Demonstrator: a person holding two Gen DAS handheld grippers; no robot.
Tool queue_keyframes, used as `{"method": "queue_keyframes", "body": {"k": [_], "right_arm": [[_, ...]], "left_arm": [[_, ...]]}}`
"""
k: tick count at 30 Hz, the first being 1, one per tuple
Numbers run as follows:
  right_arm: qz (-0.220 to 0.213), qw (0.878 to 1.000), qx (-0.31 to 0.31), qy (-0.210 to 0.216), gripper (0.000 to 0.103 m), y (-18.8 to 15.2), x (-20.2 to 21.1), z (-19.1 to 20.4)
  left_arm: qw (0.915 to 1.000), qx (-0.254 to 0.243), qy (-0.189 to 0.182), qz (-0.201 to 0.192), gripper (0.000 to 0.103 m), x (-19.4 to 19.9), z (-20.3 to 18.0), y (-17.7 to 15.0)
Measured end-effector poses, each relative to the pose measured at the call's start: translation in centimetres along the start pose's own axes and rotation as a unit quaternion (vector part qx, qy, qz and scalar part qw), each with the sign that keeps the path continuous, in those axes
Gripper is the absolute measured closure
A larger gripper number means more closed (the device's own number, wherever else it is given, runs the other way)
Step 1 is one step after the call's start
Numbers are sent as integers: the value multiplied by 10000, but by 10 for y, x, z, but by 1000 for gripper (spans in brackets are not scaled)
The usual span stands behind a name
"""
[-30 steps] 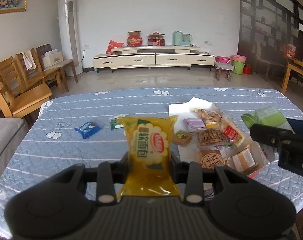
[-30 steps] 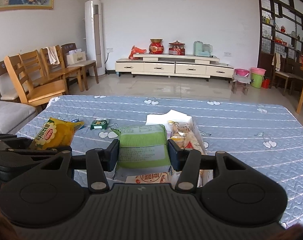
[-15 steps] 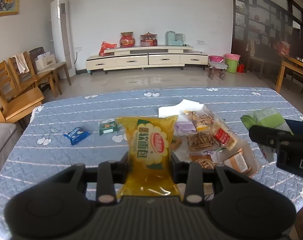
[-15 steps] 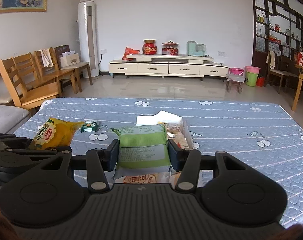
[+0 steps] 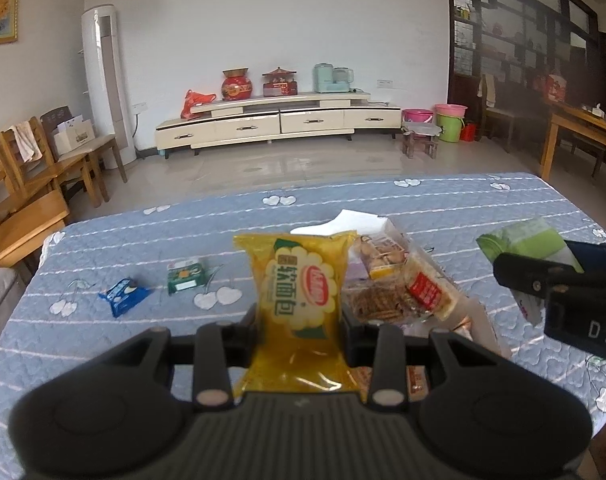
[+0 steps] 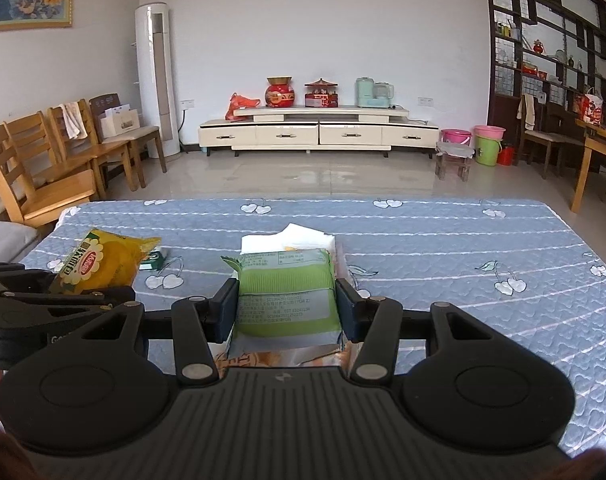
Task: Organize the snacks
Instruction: 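Carry the yellow bread bag and green-striped pack over the white tray, then lower both held snacks into the tray and open both grippers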
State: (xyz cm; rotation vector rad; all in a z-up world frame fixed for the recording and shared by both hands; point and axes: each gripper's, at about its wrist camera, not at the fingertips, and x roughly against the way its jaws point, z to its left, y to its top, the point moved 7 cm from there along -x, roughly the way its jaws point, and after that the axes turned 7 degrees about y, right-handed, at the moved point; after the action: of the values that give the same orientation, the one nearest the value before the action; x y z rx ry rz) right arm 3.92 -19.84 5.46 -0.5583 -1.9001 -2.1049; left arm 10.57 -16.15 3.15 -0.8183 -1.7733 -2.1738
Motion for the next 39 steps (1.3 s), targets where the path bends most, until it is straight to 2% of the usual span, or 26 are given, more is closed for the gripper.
{"method": "queue_keyframes", "body": {"k": [10, 18, 34, 39], "right_arm": [[64, 10000, -34, -28, 40, -1, -17, -1], [177, 9998, -57, -45, 40, 2, -39, -5], [577, 9982, -122, -43, 40, 4, -108, -10], [634, 9978, -167, -57, 39, 4, -123, -11]], "left_arm": [[9999, -91, -10, 42, 67, -22, -12, 11], [9999, -102, 33, 118, 67, -55, -14, 24], [9989, -117, -240, 375, 67, -141, -26, 54], [9980, -105, -474, 400, 66, -162, -33, 60]]}}
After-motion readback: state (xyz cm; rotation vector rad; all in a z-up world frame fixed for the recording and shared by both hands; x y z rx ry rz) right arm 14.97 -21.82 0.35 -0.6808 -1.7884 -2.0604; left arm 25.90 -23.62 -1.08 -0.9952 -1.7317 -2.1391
